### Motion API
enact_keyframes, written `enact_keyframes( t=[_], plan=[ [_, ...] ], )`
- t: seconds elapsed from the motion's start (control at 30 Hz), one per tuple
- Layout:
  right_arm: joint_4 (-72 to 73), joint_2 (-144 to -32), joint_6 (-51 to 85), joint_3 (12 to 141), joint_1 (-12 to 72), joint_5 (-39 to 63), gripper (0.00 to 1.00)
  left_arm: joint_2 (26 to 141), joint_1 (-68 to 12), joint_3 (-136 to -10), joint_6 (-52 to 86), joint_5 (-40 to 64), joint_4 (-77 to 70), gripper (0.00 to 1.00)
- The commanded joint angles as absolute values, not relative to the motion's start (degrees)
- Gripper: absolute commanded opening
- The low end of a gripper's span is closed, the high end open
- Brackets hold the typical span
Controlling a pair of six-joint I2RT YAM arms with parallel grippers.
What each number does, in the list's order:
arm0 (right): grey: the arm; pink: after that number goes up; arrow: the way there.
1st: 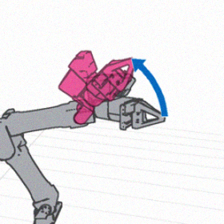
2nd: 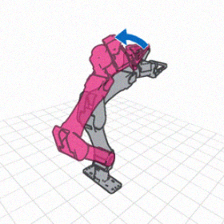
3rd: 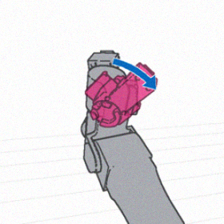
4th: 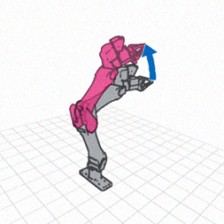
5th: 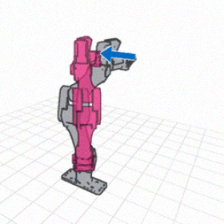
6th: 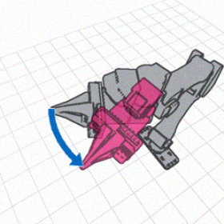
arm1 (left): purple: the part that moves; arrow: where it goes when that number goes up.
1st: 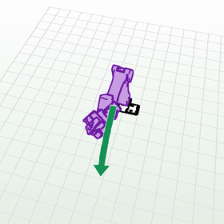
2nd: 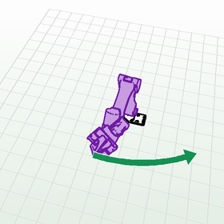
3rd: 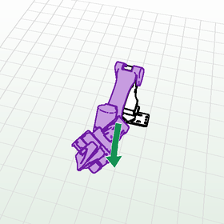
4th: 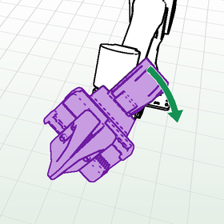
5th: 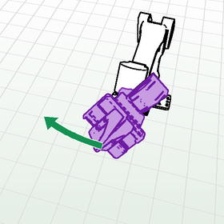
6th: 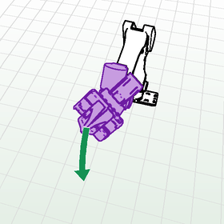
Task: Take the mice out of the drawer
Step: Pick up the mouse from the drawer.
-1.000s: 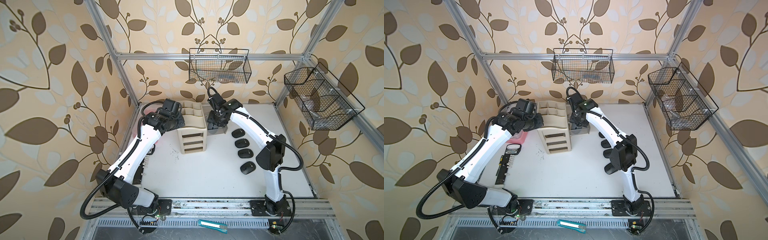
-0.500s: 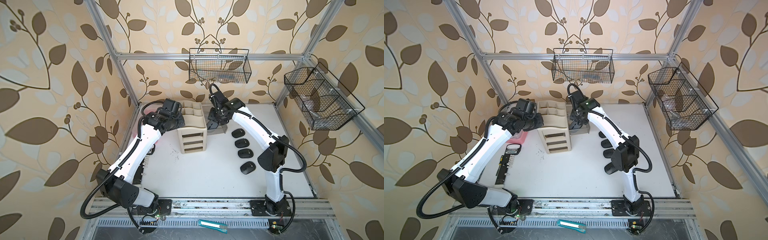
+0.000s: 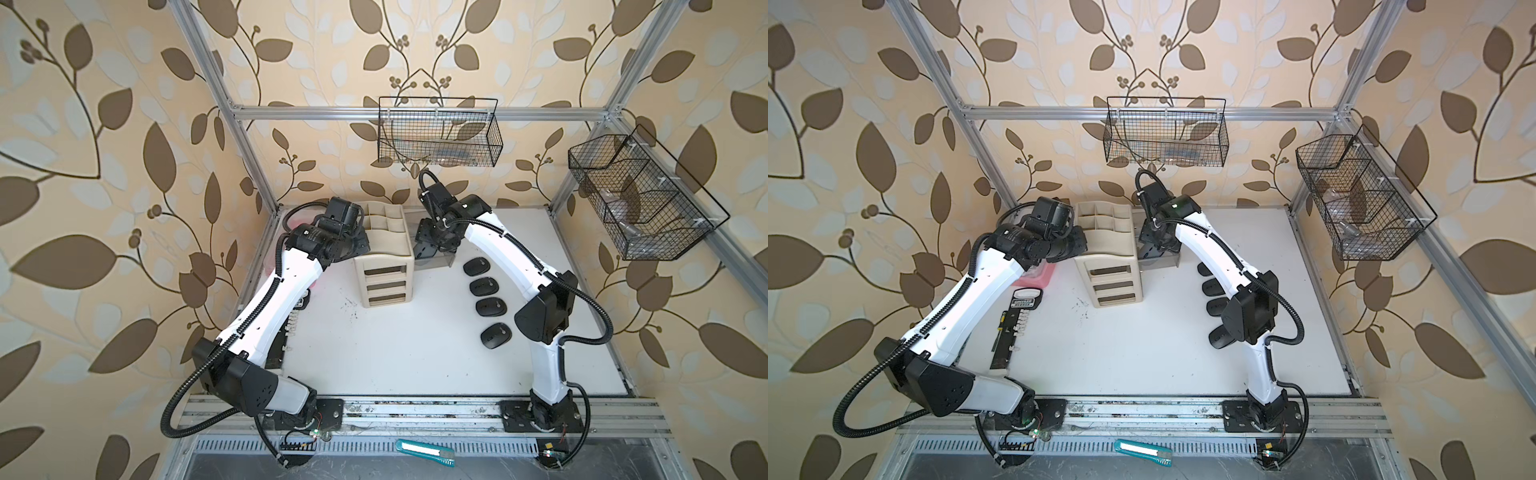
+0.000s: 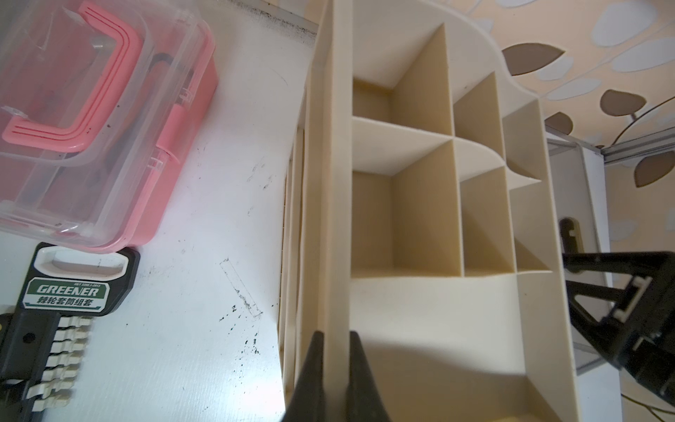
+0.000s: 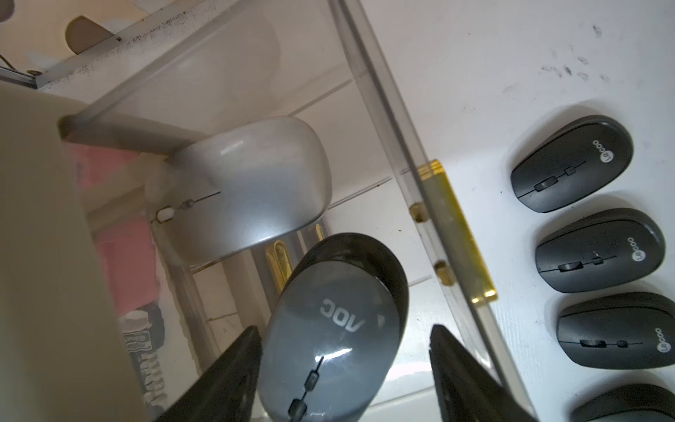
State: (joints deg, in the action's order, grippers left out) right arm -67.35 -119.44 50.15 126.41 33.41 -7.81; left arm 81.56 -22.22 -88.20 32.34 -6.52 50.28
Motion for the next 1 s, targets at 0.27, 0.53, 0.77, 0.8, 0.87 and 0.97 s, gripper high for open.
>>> enact_keyframes(
  t=[0.27, 0.53, 0.77, 0.8, 0.87, 0.97],
  plan=[
    [-69.0, -125.4, 52.2, 128.3, 33.5, -7.2, 0.76, 79.4, -24.4, -88.1, 38.3, -7.2, 40.8, 0.00],
    [-67.5, -125.7, 52.6, 128.1, 33.8, -7.5, 0.71, 79.4, -24.5, -87.9, 38.2, -7.6, 40.5, 0.00],
    [-65.8, -124.3, 51.8, 128.4, 33.3, -7.6, 0.65, 79.4, -24.5, -87.9, 38.1, -7.6, 40.5, 0.00],
    [-66.1, -124.4, 51.3, 129.2, 33.1, -8.0, 0.65, 79.4, -24.5, -87.9, 38.1, -7.5, 40.5, 0.00],
    [-66.3, -124.5, 50.3, 129.8, 32.6, -7.8, 0.64, 79.4, -24.5, -87.9, 37.9, -7.6, 40.6, 0.00],
    [-66.6, -124.0, 48.0, 129.6, 31.9, -7.6, 0.62, 79.1, -24.5, -87.8, 37.7, -7.7, 40.7, 0.00]
  ],
)
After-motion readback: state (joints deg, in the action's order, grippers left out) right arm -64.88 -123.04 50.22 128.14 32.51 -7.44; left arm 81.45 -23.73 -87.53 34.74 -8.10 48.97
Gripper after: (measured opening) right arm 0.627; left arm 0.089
